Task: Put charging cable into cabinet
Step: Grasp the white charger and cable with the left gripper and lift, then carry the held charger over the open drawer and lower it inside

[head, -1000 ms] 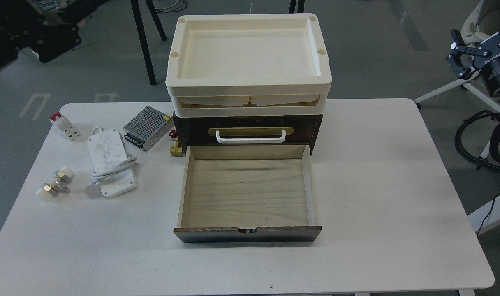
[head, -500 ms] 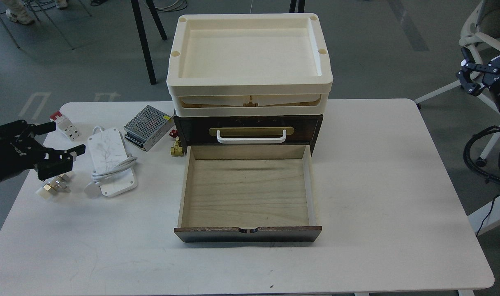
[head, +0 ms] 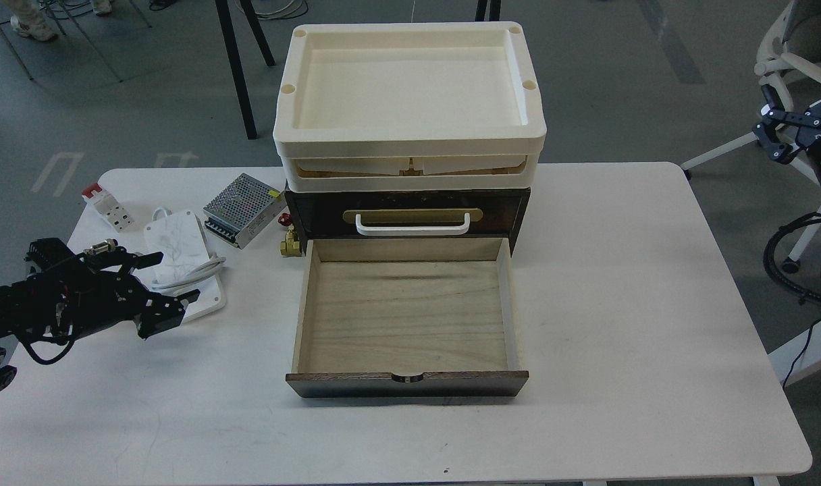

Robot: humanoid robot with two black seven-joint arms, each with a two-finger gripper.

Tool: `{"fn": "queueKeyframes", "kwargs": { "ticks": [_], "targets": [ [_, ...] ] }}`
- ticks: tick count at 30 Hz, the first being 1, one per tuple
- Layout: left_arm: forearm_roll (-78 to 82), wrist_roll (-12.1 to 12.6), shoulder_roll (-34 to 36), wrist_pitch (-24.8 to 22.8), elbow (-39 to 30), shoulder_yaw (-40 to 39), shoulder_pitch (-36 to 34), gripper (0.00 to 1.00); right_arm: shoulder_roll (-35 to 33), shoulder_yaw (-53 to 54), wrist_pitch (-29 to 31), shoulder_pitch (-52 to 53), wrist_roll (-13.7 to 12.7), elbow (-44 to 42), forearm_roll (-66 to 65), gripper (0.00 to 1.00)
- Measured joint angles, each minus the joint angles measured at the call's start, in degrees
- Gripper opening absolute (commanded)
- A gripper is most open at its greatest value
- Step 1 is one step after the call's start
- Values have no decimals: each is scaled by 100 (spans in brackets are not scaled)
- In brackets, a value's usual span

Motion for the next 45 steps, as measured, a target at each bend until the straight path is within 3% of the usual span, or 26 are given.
{"fn": "queueKeyframes", "kwargs": {
  "ticks": [7,12,13,14,15,26,30,35,41,45],
  "targets": [
    [-71,0,-412,0,714,259,9,58,1,11,0,-63,0,-1,0,100],
    [-91,0,-539,0,772,271,9,47,1,13,0,-142,0,-2,0,100],
    [-95,0,-545,0,785,271,7,35,1,13,0,-157,0,-2,0,100],
    [-99,0,-551,0,794,259,4,15,1,13,0,-174,0,-2,0,100],
    [-102,0,-557,0,798,239,-1,7,1,16,0,-188,0,-2,0,100],
    [-192,0,-541,59,748,218,-26,0,-8,119,0,-312,0,-16,1,100],
    [-259,-1,-301,346,532,169,-40,0,-8,126,0,-329,0,-18,1,100],
    [-625,-1,982,487,-842,124,-68,0,-8,127,0,-331,0,-22,2,100],
    [-1915,1,2972,499,-3458,8,131,0,-2,134,0,-331,0,-114,2,100],
    [-2703,3,3601,498,-4942,14,457,0,0,136,0,-338,0,-182,2,100]
  ]
}}
